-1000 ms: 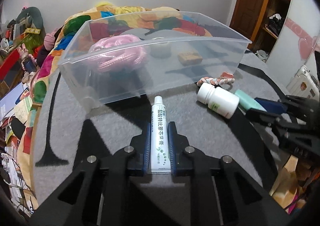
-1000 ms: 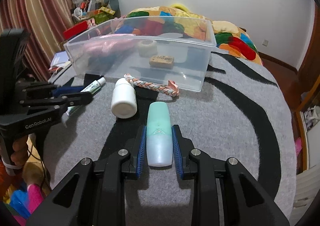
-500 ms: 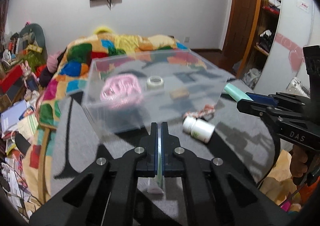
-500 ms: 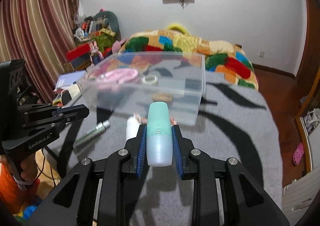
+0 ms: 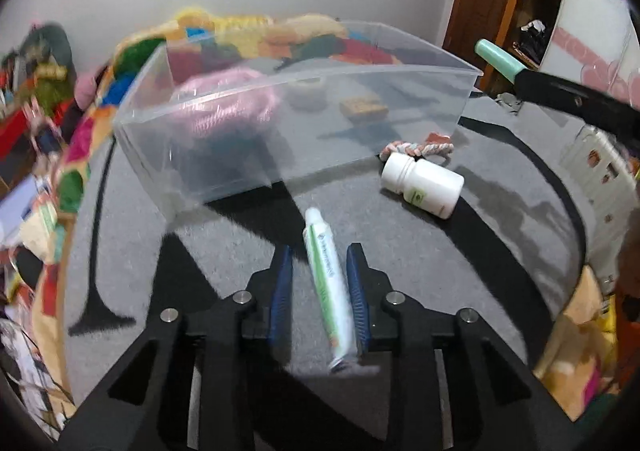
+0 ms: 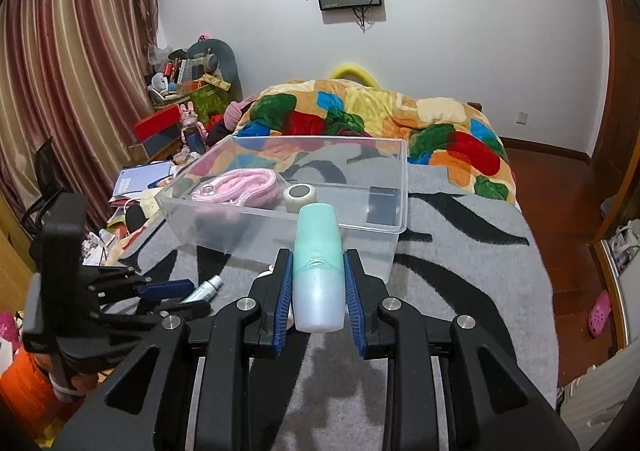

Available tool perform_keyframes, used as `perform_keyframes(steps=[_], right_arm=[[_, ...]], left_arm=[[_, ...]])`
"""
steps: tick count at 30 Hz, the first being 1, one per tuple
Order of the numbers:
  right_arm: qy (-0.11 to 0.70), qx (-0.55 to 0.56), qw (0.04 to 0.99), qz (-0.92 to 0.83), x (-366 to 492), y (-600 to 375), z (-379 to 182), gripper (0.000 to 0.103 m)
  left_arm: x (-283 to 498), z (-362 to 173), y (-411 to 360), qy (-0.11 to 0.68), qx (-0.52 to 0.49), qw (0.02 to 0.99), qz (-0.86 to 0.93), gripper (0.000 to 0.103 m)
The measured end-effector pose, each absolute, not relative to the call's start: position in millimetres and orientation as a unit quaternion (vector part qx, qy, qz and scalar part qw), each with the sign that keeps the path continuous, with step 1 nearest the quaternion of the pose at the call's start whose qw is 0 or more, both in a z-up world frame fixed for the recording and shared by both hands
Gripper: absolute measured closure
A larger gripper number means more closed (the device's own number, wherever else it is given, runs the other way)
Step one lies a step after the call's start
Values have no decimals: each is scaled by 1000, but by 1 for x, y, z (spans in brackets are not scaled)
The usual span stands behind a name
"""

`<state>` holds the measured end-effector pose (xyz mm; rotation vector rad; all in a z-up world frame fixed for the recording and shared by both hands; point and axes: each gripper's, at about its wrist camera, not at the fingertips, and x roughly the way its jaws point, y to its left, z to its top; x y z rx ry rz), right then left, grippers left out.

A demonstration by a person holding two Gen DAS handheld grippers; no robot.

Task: Organize objects
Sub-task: 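Lower the green bottle and toothpaste tube into the clear box and open both tools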

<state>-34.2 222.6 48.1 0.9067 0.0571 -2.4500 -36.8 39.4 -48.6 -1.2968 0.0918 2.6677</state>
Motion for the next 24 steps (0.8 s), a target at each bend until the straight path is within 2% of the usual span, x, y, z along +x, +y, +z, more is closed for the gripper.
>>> perform_keyframes(steps=[5,16,24], right_arm=[[19,333,255,-907,-42,223,51,80],[3,317,243,-917,-80,215,69,80],[12,327,236,-915,-108,195,69,80]], left_arm=[[-37,-39,45,42,-423,89,901,88],[-63,32,37,1,-359,91,929,88],[-110,40,33,-32,-377,99,920,88]])
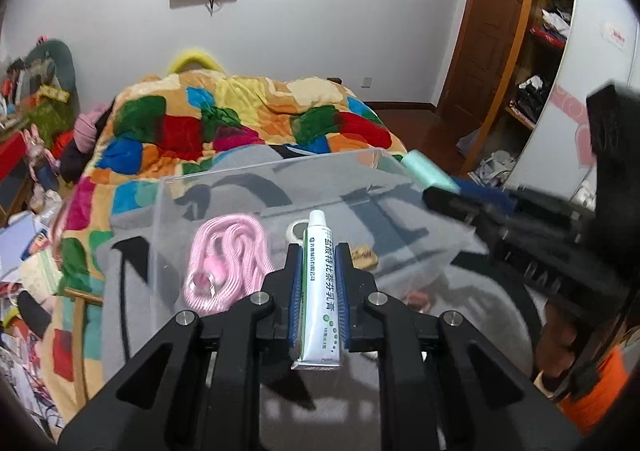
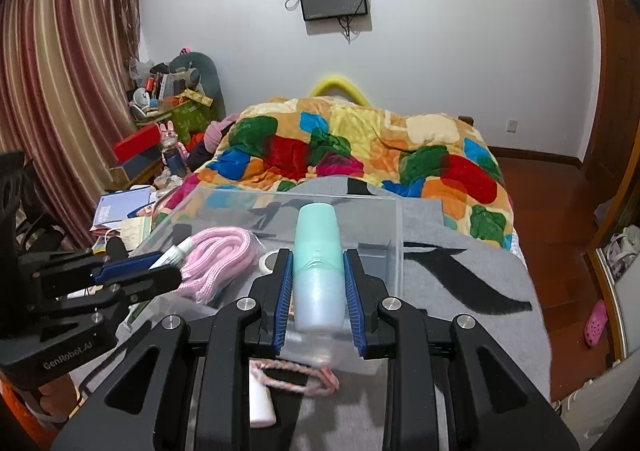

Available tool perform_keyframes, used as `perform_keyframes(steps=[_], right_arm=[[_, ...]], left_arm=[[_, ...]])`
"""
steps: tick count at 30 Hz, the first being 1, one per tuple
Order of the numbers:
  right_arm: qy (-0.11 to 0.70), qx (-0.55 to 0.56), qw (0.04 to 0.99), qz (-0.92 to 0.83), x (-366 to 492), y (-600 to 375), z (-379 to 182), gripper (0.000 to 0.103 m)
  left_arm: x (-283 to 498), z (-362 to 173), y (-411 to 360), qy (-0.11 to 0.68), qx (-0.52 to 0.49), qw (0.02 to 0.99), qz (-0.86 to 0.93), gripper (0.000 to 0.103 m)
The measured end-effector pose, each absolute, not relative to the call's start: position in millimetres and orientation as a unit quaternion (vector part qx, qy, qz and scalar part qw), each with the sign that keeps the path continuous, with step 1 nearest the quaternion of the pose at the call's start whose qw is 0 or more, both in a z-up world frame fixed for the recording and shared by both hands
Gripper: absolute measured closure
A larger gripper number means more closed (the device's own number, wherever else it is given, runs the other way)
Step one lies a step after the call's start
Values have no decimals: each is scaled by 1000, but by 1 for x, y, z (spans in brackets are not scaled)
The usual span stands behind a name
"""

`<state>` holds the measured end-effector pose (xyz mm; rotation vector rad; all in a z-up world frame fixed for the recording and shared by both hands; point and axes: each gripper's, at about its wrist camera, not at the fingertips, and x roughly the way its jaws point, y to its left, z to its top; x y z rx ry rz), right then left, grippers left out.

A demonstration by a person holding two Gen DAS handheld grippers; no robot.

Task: Organize objects
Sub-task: 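Lower the green bottle and toothpaste tube into the clear box and open both tools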

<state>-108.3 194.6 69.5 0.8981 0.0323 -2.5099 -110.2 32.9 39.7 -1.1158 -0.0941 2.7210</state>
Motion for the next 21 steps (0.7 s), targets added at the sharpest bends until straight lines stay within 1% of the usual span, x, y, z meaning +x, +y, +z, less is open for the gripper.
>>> perform_keyframes(steps=[4,11,16,21], right_arm=[[14,355,239,-904,-123,185,57,80],[30,383,237,-892,-141,173,40,80],[35,401,248,-881,-147,169,31,80],[34,402,258,-878,-139,173,32,80]], left_arm=[[-131,34,25,-60,-395,104,911,88],[-156,17,20,-58,-418,80,903,88],[-159,5,20,-60,-431,79,897,88],[-153,10,17,-65,-423,84,900,88]])
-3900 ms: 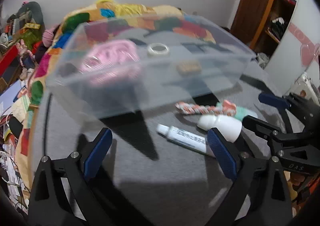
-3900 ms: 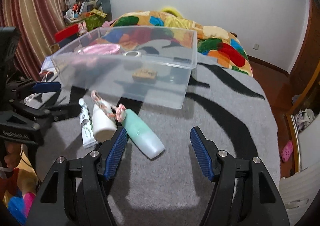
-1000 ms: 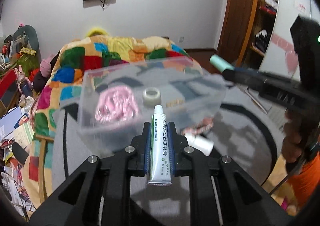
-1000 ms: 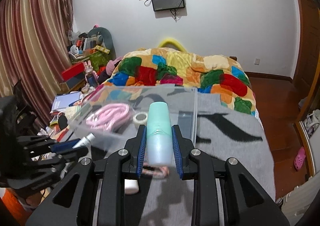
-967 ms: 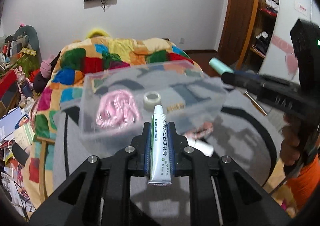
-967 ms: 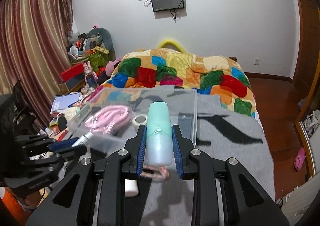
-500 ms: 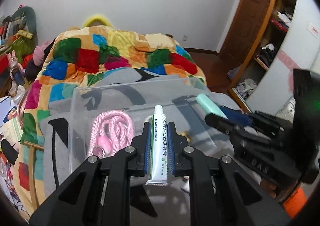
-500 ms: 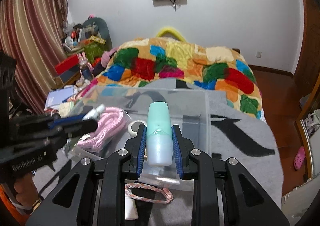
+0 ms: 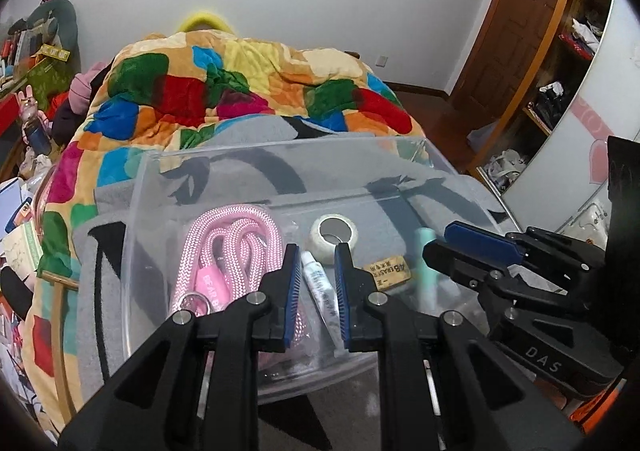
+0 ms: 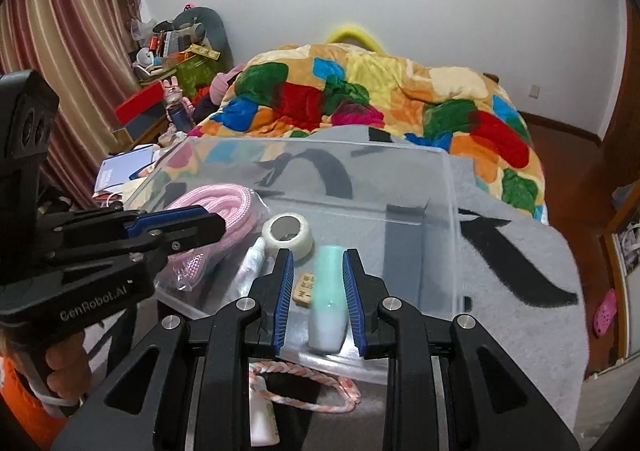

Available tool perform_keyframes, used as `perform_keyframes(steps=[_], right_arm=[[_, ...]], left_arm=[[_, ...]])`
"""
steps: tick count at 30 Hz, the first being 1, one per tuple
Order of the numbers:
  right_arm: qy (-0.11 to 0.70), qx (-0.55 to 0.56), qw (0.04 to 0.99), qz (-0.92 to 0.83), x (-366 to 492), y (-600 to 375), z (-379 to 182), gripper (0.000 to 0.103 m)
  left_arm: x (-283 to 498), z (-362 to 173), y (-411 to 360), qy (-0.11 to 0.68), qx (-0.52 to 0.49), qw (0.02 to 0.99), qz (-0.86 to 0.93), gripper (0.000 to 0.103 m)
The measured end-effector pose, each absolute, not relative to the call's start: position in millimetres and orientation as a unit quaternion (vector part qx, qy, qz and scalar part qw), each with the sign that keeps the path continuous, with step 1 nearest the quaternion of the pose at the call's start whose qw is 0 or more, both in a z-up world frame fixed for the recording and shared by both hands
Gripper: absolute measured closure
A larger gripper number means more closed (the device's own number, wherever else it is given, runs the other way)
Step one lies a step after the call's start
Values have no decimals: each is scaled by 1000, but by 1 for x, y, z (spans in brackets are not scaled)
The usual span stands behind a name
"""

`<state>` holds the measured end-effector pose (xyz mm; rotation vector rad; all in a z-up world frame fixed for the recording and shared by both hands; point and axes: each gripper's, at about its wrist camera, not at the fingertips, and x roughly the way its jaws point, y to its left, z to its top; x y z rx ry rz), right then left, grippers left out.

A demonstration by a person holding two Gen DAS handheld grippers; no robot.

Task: Organize objects
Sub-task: 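Lower the green bottle and toothpaste tube into the clear box and open both tools, then grasp the braided rope toy with the right tool while the left tool grasps the white pill bottle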

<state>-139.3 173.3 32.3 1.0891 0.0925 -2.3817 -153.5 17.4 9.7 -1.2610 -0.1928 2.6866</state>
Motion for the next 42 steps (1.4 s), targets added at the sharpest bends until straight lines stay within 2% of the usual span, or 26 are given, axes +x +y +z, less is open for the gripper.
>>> perform_keyframes(steps=[5,10,14,19,23,27,37,42], right_arm=[[32,390,264,-882,-128,180,43,80],[35,375,266,-888,-112,188,52,79],[44,366,266,-891,-96,196,55,78],[56,361,267,-891,-80,208,54,76],[65,369,266,-888,-71,213,45,74],[72,379,258,-886,-69,217,32,70],[58,408,241,-879,-83,230,10,69],[59,416,245,-874,-85,227,3,69]], left_arm=[[-138,22,22,-40,-405,76,910,86],[-114,32,32,-4,-379,69,923,70],[-98,34,39,1,-369,79,926,49],[-86,30,43,4,-371,78,926,46],[-79,22,46,0,-376,75,924,38],[-74,8,58,2,-387,85,918,35],[-97,-40,88,-8,-456,115,882,35],[-88,-40,82,-9,-456,120,882,40]])
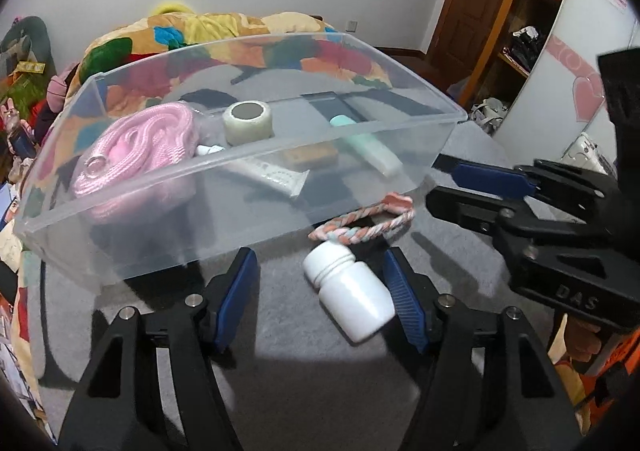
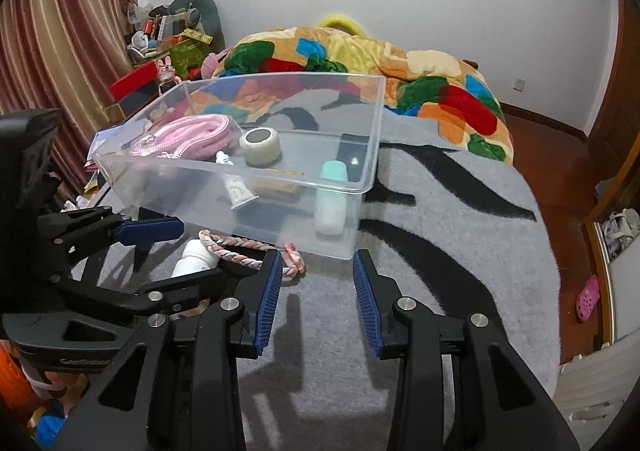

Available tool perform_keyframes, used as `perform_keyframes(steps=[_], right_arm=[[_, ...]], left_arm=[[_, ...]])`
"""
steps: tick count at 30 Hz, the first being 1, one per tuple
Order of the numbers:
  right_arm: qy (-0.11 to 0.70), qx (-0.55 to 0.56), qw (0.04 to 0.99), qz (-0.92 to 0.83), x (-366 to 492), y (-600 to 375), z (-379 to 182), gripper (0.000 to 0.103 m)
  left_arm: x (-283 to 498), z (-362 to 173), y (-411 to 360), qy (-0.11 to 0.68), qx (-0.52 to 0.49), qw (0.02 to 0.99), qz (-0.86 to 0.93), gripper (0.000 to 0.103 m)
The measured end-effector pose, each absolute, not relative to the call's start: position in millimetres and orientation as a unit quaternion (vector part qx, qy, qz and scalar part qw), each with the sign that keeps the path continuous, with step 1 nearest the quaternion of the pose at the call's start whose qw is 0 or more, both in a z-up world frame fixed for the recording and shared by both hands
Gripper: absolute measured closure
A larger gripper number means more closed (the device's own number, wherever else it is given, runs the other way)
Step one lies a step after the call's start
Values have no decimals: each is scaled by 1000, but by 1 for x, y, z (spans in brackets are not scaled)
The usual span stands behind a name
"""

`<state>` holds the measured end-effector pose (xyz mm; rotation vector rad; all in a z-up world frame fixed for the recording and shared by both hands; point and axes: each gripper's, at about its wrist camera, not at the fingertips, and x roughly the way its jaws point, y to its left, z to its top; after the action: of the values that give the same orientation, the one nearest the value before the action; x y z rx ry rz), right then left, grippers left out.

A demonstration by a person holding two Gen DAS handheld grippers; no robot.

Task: Organize objects
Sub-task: 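Grasp the braided rope toy with the right tool while the left tool grasps the white pill bottle, then place the rope toy and white pill bottle into the clear box and release both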

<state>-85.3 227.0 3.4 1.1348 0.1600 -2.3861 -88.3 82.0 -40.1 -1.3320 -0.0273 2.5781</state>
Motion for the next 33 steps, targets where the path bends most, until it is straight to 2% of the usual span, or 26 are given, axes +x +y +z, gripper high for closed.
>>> perform_keyframes(steps=[3,8,9,11,13,21,33], right_arm=[[63,420,250,-870,-88,219,-1,70],[83,436,251,-860,-93,201,-16,70],[86,442,251,-857,-94,198,-20,71],[86,444,254,-855,-93,196,-24,79],[85,439,256,-857,-91,196,-21,89],[75,419,261,-867,-74,204,-10,90],[24,367,289,-884,-59,218,45,90]], left_arm=[[-85,-47,77,-4,-469,116,876,53],[-79,-48,72,-5,-462,108,880,63],[-79,-48,72,-4,-461,105,881,69],[-77,-48,71,-5,-457,101,884,74],[-76,-47,70,-9,-454,101,885,74],[-63,-41,58,-19,-436,93,895,74],[-53,18,42,-23,-366,78,927,74]])
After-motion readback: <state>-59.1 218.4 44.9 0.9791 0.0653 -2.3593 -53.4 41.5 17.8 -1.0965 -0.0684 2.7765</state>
